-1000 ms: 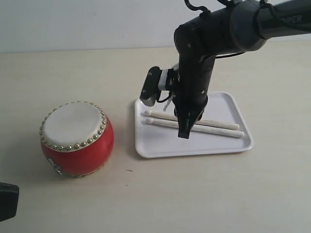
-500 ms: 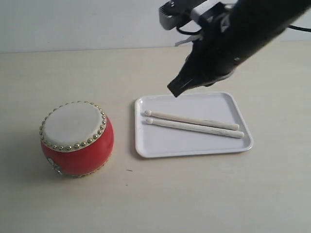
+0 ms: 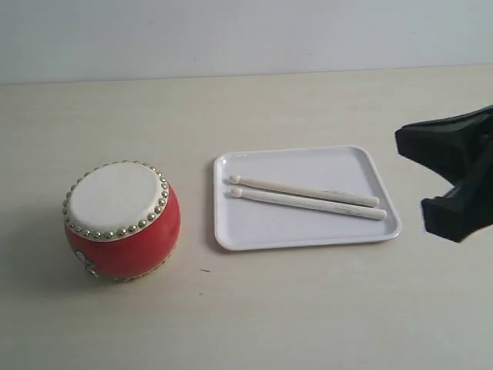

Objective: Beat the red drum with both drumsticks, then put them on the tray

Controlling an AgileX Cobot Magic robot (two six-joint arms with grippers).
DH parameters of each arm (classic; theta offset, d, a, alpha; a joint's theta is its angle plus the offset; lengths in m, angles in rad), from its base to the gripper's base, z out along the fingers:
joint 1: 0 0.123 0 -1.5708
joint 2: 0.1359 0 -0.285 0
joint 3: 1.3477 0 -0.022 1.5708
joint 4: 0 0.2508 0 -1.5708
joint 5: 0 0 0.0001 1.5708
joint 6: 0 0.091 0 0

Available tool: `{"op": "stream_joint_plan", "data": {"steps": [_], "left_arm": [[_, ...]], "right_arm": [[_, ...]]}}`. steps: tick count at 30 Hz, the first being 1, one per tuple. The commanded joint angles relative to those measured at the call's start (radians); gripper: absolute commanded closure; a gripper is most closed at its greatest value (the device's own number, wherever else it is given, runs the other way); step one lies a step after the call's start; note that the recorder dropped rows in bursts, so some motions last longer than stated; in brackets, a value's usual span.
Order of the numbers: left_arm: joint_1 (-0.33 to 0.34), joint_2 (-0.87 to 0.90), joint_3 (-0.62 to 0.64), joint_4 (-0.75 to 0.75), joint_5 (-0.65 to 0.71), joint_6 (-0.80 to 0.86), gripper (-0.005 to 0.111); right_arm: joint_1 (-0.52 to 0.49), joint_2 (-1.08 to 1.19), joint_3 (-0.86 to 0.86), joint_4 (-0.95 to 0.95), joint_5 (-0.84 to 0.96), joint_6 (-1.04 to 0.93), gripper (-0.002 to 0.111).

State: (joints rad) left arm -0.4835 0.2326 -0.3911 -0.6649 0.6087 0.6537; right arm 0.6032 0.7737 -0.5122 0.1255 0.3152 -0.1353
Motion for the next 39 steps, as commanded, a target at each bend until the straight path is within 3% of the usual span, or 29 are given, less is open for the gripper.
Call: {"op": "stream_joint_plan", "data": {"steps": [1, 17, 39], "left_arm": [[-0.005, 0.0, 0.043, -0.072, -0.135, 0.05, 0.107], [-0.005, 0.0, 0.056, -0.108, -0.186, 0.05, 0.107], [-0.005, 0.0, 0.056, -0.083, -0.192, 0.05, 0.107]], "right_arm": [[0.002, -0.123, 0.017, 0.002, -0.023, 0.007, 0.108], [0.002, -0.181, 0.017, 0.066, 0.058, 0.007, 0.108], [0.002, -0.181, 0.017, 0.078, -0.014, 0.007, 0.108]]}}
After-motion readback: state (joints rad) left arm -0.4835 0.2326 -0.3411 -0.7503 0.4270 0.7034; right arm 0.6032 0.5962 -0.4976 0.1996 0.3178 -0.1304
